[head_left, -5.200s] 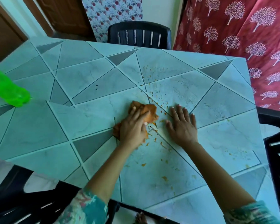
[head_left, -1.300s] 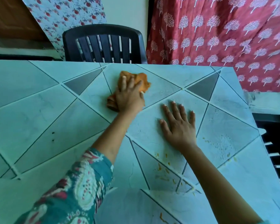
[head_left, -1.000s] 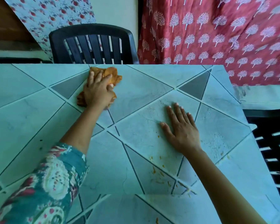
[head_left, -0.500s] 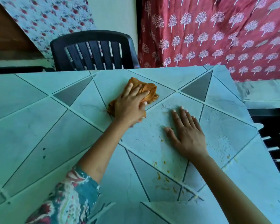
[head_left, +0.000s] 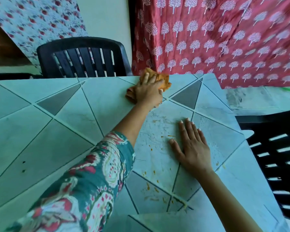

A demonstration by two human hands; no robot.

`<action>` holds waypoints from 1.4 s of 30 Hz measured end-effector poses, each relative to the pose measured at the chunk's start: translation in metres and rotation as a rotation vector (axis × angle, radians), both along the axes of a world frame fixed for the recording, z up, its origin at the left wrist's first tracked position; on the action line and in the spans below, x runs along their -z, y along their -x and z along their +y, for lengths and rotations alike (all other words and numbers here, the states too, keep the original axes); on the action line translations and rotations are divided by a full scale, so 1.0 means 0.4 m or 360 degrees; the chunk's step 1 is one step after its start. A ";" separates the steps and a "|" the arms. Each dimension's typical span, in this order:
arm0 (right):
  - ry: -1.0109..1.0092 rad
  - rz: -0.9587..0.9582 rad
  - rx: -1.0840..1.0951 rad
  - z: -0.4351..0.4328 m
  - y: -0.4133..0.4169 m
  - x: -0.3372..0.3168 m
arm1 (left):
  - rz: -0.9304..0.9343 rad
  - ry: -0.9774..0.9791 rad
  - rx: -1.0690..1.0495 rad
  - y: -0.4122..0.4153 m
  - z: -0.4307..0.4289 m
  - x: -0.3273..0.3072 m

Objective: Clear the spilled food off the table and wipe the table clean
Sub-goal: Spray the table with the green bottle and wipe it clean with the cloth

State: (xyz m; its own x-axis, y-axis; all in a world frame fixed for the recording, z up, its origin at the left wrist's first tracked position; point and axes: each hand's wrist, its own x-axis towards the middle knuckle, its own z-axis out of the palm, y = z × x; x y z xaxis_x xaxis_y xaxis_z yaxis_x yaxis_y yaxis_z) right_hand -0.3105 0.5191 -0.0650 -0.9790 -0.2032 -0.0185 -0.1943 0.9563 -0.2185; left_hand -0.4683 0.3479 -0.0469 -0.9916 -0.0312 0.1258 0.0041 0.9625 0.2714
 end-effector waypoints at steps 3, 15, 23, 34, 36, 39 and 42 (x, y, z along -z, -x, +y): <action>-0.0001 0.0009 0.0006 0.002 0.002 0.001 | 0.0012 0.0107 0.0508 -0.062 0.017 0.010; 0.0039 -0.0024 -0.0065 0.016 0.001 0.013 | -0.0113 0.0071 -0.0120 -0.086 -0.098 0.022; 0.0027 0.0022 -0.0111 0.072 -0.051 0.009 | 0.0004 -0.0012 0.0211 -0.381 -0.082 0.018; 0.0038 0.0042 -0.0084 0.114 -0.121 0.011 | -0.0326 0.0167 -0.0265 -0.309 0.105 -0.003; 0.0031 0.0057 -0.0093 0.112 -0.119 0.012 | -0.0239 0.0228 -0.0099 -0.415 0.134 -0.007; 0.0049 0.0059 -0.0100 0.112 -0.117 0.017 | -0.0168 0.0318 -0.0092 -0.555 0.032 0.003; 0.0072 0.0093 -0.0122 0.112 -0.117 0.018 | -0.0232 0.0220 -0.0517 -0.613 -0.141 0.013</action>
State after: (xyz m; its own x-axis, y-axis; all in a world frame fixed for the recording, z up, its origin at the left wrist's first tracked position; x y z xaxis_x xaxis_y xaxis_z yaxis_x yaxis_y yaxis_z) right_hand -0.2636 0.5639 -0.0721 -0.9596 -0.2770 0.0491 -0.2804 0.9274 -0.2474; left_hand -0.2233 0.2913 -0.0521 -0.9407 -0.3392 0.0092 -0.3360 0.9349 0.1142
